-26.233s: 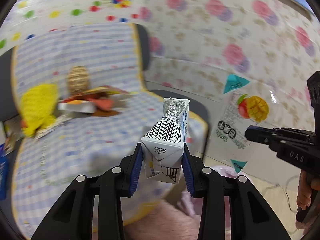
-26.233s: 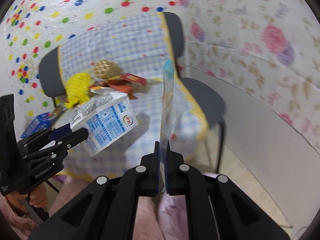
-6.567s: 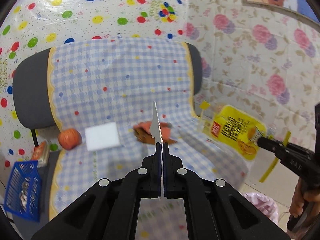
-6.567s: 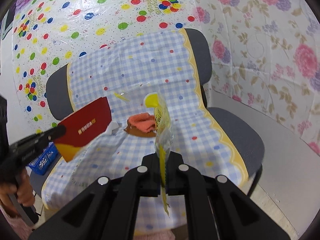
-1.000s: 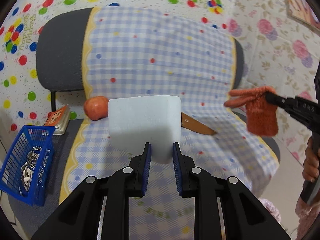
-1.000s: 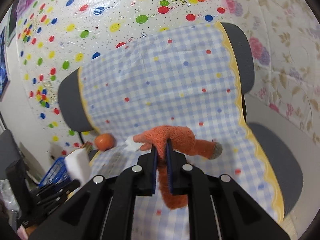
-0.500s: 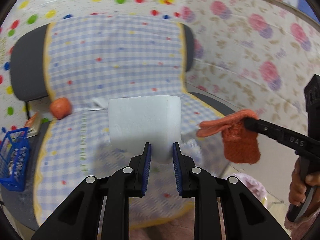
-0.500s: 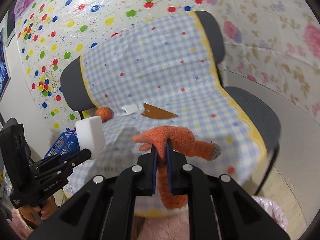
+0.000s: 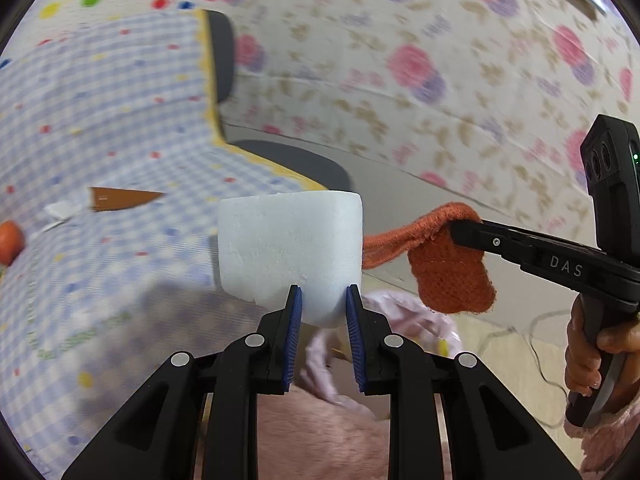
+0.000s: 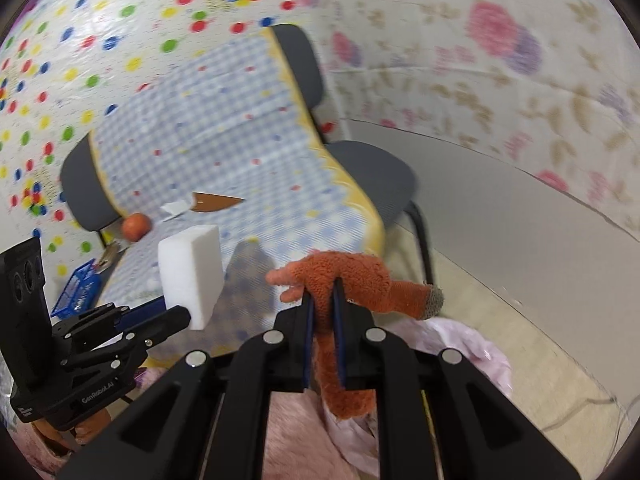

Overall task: Collect trash
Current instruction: 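Carry the sponge and glove over the bin and release both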

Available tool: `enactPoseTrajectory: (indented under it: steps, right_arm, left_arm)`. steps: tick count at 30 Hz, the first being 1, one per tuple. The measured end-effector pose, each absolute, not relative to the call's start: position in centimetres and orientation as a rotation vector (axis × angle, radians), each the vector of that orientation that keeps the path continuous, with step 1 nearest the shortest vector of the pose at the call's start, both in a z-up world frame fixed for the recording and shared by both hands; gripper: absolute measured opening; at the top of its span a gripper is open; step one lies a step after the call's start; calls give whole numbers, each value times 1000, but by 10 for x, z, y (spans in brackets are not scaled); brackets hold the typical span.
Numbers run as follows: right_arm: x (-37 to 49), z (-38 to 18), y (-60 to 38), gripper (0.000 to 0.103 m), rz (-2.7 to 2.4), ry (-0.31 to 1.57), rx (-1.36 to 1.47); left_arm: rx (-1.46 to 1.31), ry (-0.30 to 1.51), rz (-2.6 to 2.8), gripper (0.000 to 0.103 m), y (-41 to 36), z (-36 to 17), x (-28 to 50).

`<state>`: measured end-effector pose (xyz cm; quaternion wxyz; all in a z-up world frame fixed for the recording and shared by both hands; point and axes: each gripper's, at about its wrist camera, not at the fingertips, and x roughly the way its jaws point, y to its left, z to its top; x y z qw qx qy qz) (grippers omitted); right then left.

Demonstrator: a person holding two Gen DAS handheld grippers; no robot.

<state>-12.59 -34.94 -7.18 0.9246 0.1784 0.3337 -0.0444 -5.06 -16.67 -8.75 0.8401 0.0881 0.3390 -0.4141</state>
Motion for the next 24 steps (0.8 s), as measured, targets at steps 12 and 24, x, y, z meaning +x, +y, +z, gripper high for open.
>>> enactPoseTrajectory:
  steps: [12, 24]
  right_arm:
    - [-163, -110, -387, 15, -222, 769, 452]
    - [-166, -118, -413, 52, -299, 772, 452]
  left_arm:
    - [264, 819, -1051, 28, -229, -111, -70]
    - [259, 835, -964, 77, -229, -117, -53]
